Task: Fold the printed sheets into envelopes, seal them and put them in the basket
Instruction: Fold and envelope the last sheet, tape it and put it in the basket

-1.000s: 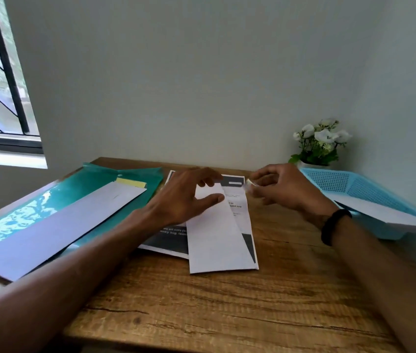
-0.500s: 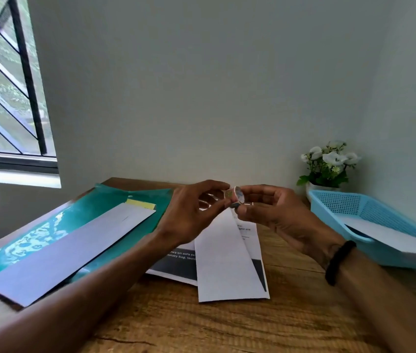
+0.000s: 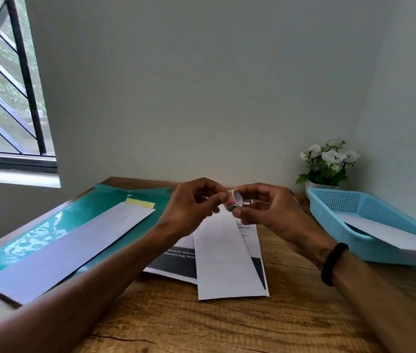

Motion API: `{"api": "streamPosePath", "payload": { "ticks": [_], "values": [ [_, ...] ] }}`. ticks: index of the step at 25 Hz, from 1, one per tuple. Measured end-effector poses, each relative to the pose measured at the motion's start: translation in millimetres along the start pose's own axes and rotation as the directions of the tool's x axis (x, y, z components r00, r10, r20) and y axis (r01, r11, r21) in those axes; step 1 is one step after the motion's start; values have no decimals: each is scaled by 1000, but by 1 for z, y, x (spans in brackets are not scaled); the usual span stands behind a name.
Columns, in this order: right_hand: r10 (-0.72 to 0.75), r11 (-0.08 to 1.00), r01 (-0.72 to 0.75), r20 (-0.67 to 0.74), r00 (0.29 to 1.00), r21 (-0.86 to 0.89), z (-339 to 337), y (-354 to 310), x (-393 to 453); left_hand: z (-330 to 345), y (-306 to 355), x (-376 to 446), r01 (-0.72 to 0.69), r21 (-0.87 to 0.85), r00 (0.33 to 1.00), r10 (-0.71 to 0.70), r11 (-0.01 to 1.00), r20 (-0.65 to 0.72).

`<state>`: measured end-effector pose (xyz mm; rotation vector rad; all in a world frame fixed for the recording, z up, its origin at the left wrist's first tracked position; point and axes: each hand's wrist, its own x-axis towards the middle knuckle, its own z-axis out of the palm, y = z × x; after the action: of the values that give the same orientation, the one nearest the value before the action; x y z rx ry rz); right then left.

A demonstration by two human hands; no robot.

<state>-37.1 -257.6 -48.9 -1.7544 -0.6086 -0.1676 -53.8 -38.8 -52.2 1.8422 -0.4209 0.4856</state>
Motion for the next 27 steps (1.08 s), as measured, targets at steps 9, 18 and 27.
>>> {"api": "streamPosePath", "payload": {
  "ticks": [9,18,27],
  "values": [
    [26,998,-29,-43,999,-64,1,2,0,2,-4,2,45,30,999,-44,999,-15],
    [134,988,-141,-111,985,-66,4,-2,-2,5,1,2,12,-102,997,-19,995,-71],
    [205,968,-220,-125,971,-121,2,-5,-3,8,-5,-1,221,-390,969,-245,894,-13]
  ]
}}
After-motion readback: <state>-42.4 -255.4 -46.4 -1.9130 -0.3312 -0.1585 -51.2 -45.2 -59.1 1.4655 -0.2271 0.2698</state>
